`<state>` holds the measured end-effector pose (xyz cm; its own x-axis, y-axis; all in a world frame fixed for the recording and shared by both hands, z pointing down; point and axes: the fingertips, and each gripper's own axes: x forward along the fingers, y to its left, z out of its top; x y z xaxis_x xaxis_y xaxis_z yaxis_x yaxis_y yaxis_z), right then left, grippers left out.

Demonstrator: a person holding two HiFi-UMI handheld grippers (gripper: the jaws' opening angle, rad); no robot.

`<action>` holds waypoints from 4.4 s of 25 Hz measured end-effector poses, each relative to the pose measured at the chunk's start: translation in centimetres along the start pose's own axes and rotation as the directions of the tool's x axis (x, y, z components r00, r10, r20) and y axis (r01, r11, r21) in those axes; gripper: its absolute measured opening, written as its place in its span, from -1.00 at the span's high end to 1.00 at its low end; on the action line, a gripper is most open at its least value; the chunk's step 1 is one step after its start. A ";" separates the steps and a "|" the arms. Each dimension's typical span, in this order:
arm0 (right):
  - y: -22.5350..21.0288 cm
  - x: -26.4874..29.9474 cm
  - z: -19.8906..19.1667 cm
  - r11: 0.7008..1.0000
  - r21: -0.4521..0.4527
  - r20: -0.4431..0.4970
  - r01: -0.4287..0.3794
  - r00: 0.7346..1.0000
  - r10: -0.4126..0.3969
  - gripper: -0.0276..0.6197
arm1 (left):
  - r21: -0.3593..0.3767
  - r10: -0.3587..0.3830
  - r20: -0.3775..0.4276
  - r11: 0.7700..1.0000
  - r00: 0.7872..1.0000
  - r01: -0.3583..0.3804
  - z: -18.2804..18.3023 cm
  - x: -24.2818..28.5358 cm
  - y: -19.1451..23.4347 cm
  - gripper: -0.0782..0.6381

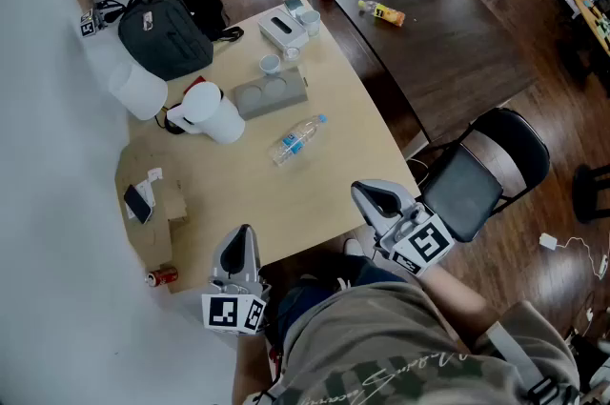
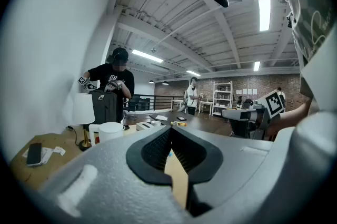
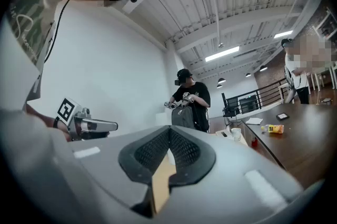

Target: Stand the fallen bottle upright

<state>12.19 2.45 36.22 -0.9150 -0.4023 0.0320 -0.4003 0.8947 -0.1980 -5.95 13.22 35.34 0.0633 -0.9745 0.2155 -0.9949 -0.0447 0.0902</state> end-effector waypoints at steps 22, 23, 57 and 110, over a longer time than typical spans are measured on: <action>-7.9 9.8 0.3 0.975 -0.091 -0.092 0.203 0.973 -0.211 0.90 | -0.017 -0.179 -0.013 0.984 0.984 0.179 -1.1 14.1 9.1 0.77; -7.7 10.1 0.5 0.974 -0.098 -0.086 0.204 0.973 -0.212 0.90 | -0.022 -0.199 -0.024 0.980 0.980 0.198 -1.5 14.6 9.2 0.77; -15.7 9.1 -5.1 0.958 -0.003 -0.137 0.288 0.949 -0.285 0.90 | 0.102 -0.293 -0.815 0.776 0.499 0.622 -29.6 37.4 3.1 0.04; -3.2 15.4 -10.6 0.995 -0.077 -0.382 0.068 0.919 -0.093 0.90 | -0.008 -0.810 0.177 0.567 0.559 0.824 -20.6 21.7 4.8 -0.03</action>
<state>-1.14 -4.51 47.74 -0.8235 -0.3788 0.4223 -0.4647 0.8774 -0.1192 -7.77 -3.63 60.49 0.8274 -0.5476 -0.1250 -0.5113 -0.8264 0.2360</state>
